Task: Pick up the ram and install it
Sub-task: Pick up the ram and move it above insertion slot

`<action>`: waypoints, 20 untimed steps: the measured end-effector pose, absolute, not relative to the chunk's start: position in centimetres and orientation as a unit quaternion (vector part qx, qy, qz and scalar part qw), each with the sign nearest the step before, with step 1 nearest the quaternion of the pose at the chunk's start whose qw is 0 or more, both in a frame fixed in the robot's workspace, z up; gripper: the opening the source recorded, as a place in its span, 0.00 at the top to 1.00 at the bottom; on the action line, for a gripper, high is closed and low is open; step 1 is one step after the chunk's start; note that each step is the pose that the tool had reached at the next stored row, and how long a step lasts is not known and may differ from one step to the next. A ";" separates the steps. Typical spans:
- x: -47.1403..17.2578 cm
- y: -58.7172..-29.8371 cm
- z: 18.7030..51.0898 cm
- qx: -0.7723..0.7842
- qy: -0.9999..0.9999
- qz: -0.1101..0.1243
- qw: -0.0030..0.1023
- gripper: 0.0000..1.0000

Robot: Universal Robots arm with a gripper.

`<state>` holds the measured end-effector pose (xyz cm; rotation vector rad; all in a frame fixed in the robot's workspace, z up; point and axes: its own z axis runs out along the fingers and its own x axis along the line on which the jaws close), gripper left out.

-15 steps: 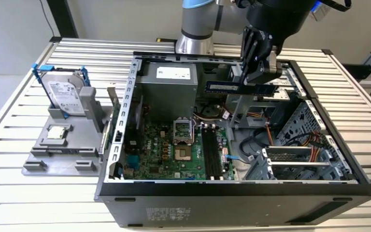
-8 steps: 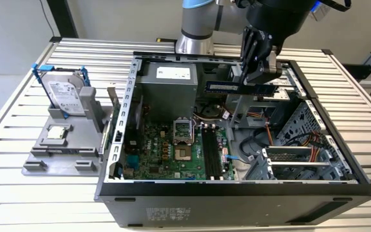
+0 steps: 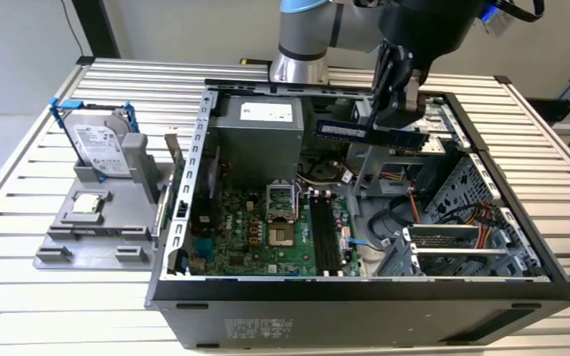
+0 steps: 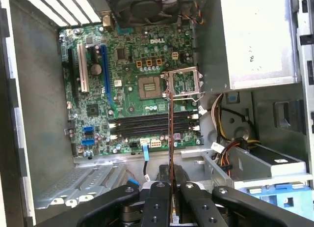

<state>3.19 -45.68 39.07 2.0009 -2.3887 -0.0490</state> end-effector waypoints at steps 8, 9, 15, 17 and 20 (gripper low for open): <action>3.2 -45.7 39.1 0.585 -0.811 -0.017 0.011 1.00; 3.2 -45.7 39.1 0.577 -0.816 -0.017 0.011 1.00; 3.2 -45.7 39.1 0.533 -0.846 -0.017 0.010 1.00; 3.2 -45.7 39.1 0.518 -0.855 -0.017 0.010 1.00; 3.2 -45.7 39.1 0.495 -0.869 -0.018 0.010 1.00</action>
